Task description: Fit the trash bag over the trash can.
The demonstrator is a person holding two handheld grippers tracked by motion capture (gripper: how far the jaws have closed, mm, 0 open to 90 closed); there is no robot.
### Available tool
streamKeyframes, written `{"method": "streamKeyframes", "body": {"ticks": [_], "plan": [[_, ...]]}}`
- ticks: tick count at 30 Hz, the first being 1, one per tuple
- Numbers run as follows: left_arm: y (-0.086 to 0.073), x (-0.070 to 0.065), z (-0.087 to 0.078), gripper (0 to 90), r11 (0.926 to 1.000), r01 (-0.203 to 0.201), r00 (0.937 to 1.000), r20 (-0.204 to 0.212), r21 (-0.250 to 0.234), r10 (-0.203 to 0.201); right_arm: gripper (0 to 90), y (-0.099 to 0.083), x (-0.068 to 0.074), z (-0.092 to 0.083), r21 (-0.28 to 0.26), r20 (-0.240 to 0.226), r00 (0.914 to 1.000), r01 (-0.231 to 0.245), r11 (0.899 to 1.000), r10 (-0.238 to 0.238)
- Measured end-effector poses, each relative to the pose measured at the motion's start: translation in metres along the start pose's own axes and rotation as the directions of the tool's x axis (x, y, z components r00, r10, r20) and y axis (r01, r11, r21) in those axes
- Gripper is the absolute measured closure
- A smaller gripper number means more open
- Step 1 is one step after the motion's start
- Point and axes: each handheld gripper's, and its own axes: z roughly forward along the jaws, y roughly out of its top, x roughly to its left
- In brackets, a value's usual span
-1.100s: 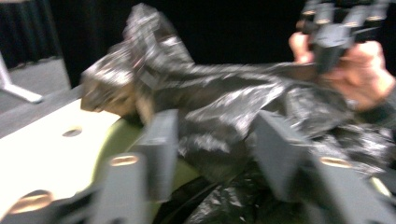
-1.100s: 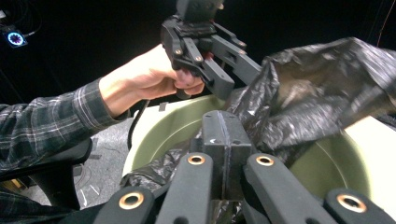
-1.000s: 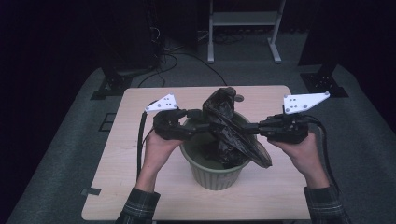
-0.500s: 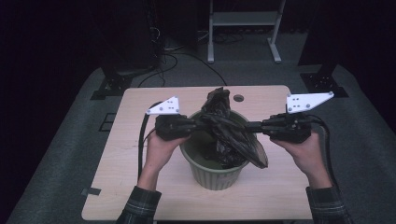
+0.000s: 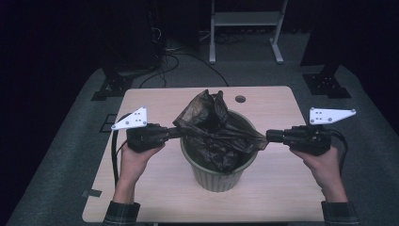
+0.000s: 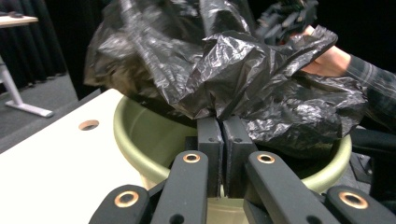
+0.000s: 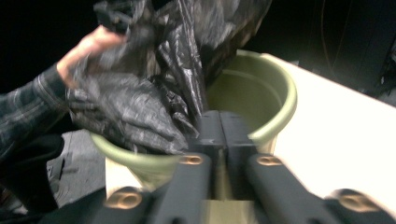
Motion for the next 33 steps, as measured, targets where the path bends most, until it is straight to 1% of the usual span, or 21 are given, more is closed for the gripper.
{"method": "streamKeyframes", "body": {"ticks": [1,4,6,8,9,10,11,12,13,16,18,23,24,25,26,27,28,30,31,32,33], "plan": [[0.0,0.0,0.001,87.4,1.0,-0.005,1.0,0.003,0.002,0.005,67.8,0.003,0.0,0.0,-0.014,0.004,1.0,-0.002,1.0,0.002],[0.001,-0.001,0.004,87.1,1.0,-0.007,0.9998,0.019,-0.006,0.008,59.7,0.015,0.002,0.002,-0.031,0.022,0.9996,0.019,0.999,-0.019],[0.002,-0.002,0.005,87.1,0.9999,-0.009,0.9998,0.02,-0.005,0.009,59.2,0.02,0.002,0.004,-0.038,0.026,0.9993,0.029,0.999,-0.028],[0.005,-0.003,0.006,87.1,0.9999,-0.014,0.9994,0.03,-0.01,0.014,55.7,0.035,0.004,0.011,-0.052,0.016,0.9987,0.05,0.997,-0.049],[0.005,-0.003,0.006,87.1,0.9999,-0.014,0.9994,0.03,-0.01,0.014,55.7,0.035,0.004,0.011,-0.052,0.016,0.9987,0.05,0.997,-0.049],[0.006,-0.004,0.008,87.1,0.9998,-0.017,0.9992,0.035,-0.012,0.018,52.8,0.046,0.005,0.02,-0.052,0.004,0.9979,0.064,0.997,-0.064],[0.006,-0.004,0.008,87.0,0.9998,-0.017,0.9992,0.035,-0.012,0.018,52.8,0.046,0.005,0.02,-0.052,0.004,0.9979,0.064,0.997,-0.064],[0.007,-0.005,0.009,87.0,0.9998,-0.018,0.999,0.04,-0.012,0.019,49.7,0.053,0.006,0.029,-0.048,-0.007,0.9979,0.065,0.997,-0.065],[0.007,-0.005,0.009,87.0,0.9998,-0.018,0.999,0.04,-0.012,0.019,49.7,0.053,0.006,0.029,-0.048,-0.007,0.9979,0.065,0.997,-0.065],[0.007,-0.007,0.012,87.1,0.9997,-0.024,0.9984,0.05,-0.01,0.025,47.4,0.063,0.008,0.043,-0.048,-0.014,0.9967,0.079,0.996,-0.08],[0.007,-0.008,0.013,87.0,0.9995,-0.028,0.998,0.056,-0.013,0.029,46.6,0.069,0.008,0.054,-0.047,-0.025,0.9966,0.077,0.996,-0.078],[0.008,-0.01,0.015,86.3,0.9994,-0.027,0.9972,0.07,-0.022,0.028,45.9,0.076,0.006,0.069,-0.049,-0.03,0.9969,0.071,0.996,-0.072],[0.008,-0.011,0.017,86.1,0.9993,-0.032,0.9967,0.074,-0.019,0.033,50.7,0.077,0.004,0.077,-0.05,-0.05,0.9969,0.058,0.997,-0.06],[0.007,-0.011,0.017,85.9,0.9993,-0.034,0.9965,0.076,-0.018,0.035,61.2,0.077,0.003,0.079,-0.043,-0.063,0.9965,0.053,0.998,-0.055],[0.007,-0.012,0.018,85.7,0.9992,-0.037,0.9963,0.077,-0.018,0.038,67.2,0.076,0.002,0.083,-0.032,-0.08,0.995,0.057,0.998,-0.059],[0.007,-0.012,0.017,85.7,0.9992,-0.037,0.9963,0.077,-0.013,0.038,79.3,0.076,0.003,0.086,-0.021,-0.083,0.9946,0.06,0.998,-0.062],[0.006,-0.012,0.016,85.7,0.9992,-0.04,0.9968,0.069,-0.003,0.04,87.2,0.075,0.004,0.088,-0.004,-0.081,0.9942,0.071,0.997,-0.071],[0.003,-0.011,0.009,85.8,0.9994,-0.034,0.998,0.053,-0.001,0.034,90.0,0.071,0.004,0.084,0.031,-0.038,0.9956,0.087,0.996,-0.086],[0.003,-0.011,0.009,85.8,0.9994,-0.034,0.998,0.053,-0.001,0.034,90.0,0.071,0.004,0.084,0.031,-0.038,0.9956,0.087,0.996,-0.086],[-0.003,-0.008,-0.001,85.8,0.9998,-0.02,0.9993,0.031,0.003,0.02,90.0,0.066,-0.001,0.072,0.018,-0.009,0.9977,0.067,0.998,-0.067],[-0.006,-0.006,-0.006,85.8,0.9999,-0.014,0.9996,0.024,-0.001,0.014,90.0,0.062,-0.004,0.065,0.007,0.007,0.9986,0.052,0.999,-0.052]]}}
